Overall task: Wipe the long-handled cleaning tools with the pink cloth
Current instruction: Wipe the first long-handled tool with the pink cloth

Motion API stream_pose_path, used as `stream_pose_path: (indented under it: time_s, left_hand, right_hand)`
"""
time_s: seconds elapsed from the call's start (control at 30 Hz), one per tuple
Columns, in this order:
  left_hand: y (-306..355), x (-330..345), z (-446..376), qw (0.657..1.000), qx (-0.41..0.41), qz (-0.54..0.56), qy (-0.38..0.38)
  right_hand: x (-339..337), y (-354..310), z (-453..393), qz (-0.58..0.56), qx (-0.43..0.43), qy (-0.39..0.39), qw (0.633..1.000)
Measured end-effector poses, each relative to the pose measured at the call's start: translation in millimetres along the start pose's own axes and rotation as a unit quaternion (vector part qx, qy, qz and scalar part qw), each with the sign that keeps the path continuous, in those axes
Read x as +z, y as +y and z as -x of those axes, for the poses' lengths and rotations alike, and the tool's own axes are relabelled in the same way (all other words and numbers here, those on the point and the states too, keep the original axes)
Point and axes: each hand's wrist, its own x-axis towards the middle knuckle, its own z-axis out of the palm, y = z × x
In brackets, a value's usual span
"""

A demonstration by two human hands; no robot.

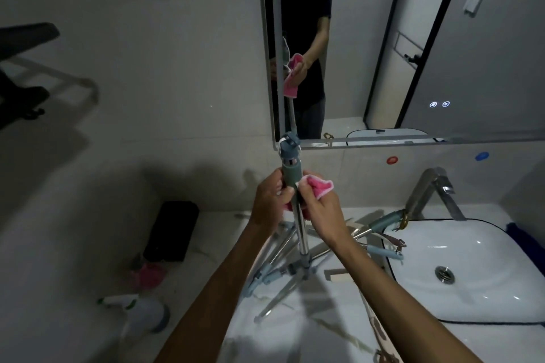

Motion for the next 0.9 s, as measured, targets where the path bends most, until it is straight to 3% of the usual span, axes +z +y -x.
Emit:
stream_pose_path:
  time_s: [0.33, 0.47, 0.63, 0.9]
  left_hand:
    - [-15, 26, 4, 0.998, -0.044, 0.048, -0.001]
    - [-32, 35, 19, 0.997, -0.061, 0.044, 0.018]
    - [-36, 38, 17, 0.998, -0.059, 0.01, 0.011]
    - [-33, 25, 4, 0.994, -0.063, -0.024, -0.087]
  right_hand:
    - [-22, 2, 14, 0.013, 0.036, 0.047, 0.998]
    - [-20, 21, 20, -0.053, 0.091, 0.069, 0.992]
    - [-12, 11, 19, -0.093, 0.097, 0.103, 0.986]
    - [-15, 7, 25, -0.124, 0.068, 0.088, 0.986]
